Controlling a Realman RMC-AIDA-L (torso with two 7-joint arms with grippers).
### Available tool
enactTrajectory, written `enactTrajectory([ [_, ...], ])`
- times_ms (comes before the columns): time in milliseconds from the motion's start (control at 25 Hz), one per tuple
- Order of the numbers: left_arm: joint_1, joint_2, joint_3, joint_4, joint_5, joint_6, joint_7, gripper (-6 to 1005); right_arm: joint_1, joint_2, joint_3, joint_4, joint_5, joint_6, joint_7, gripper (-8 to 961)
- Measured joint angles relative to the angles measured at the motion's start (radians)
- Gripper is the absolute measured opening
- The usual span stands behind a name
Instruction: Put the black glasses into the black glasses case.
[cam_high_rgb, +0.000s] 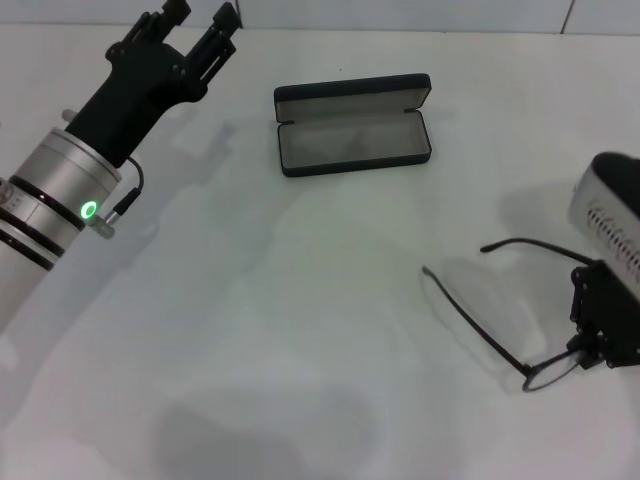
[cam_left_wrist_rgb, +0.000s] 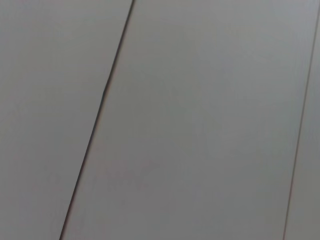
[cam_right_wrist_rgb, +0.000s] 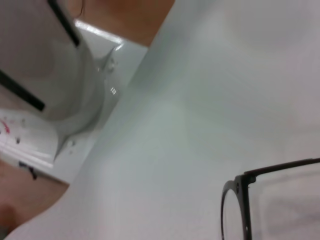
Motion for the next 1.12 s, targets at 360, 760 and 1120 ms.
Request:
enactTrajectory([
  [360,-0.018,0.0,-0.001,-0.094,-0.103,0.007,0.104,552,-0.116,0.001,0.297,-0.126,0.238,0.016,-0.188,111],
  [760,-0.064,0.004,0.016,-0.066,-0.06,0.032,-0.013,458,-0.148,-0.001,0.485,0.363,0.708,0.396,-0.508,110],
  [1120,-0.061,0.016,0.199,0.195,0.22,0.083,-0.192,824,-0.102,-0.01,0.454,0.613,0.902,0.417,-0.64,110],
])
